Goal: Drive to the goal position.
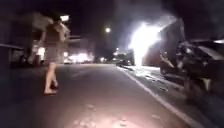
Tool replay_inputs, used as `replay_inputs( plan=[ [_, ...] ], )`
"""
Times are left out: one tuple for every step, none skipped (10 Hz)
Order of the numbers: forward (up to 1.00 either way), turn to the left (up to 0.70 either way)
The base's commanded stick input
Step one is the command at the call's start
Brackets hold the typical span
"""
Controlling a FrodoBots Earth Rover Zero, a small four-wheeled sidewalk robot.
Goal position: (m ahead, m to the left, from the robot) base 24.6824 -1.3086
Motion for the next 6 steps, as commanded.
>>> replay_inputs(
  plan=[
    [1.0,0.0],
    [1.0,0.0],
    [1.0,0.0],
    [1.0,0.0],
    [1.0,0.0],
    [1.0,0.0]
  ],
)
